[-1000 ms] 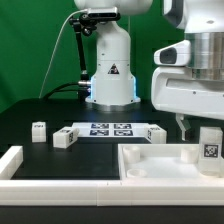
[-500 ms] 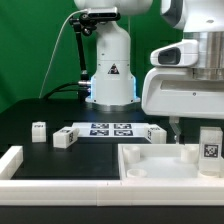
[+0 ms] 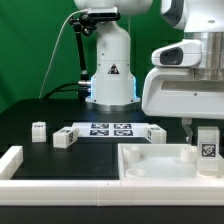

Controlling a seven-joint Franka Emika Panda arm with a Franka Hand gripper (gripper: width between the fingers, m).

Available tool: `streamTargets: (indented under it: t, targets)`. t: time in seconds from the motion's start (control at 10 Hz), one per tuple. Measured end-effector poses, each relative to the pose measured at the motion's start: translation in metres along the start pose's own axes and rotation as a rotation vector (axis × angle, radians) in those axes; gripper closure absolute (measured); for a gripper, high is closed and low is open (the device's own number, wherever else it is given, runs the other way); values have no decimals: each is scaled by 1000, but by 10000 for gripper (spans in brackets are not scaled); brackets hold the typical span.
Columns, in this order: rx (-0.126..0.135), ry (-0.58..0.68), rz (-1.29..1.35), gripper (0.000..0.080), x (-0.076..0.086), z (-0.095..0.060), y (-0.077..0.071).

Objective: Assemble one leg

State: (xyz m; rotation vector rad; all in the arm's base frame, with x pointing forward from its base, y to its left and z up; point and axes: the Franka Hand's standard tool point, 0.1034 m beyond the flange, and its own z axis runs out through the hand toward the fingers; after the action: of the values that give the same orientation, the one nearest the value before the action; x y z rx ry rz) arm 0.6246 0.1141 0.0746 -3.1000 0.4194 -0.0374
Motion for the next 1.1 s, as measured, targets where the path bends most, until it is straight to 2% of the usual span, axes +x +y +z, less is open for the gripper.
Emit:
streamTargets:
  t: [0.1, 0.3, 0.6, 1.1]
  targets:
    - [6, -2, 28, 507, 1, 1, 1]
    - [42, -3, 270, 507, 2, 2, 2]
    - [61, -9, 580, 506, 2, 3, 2]
    - [71, -43, 1164, 506, 0, 4, -1]
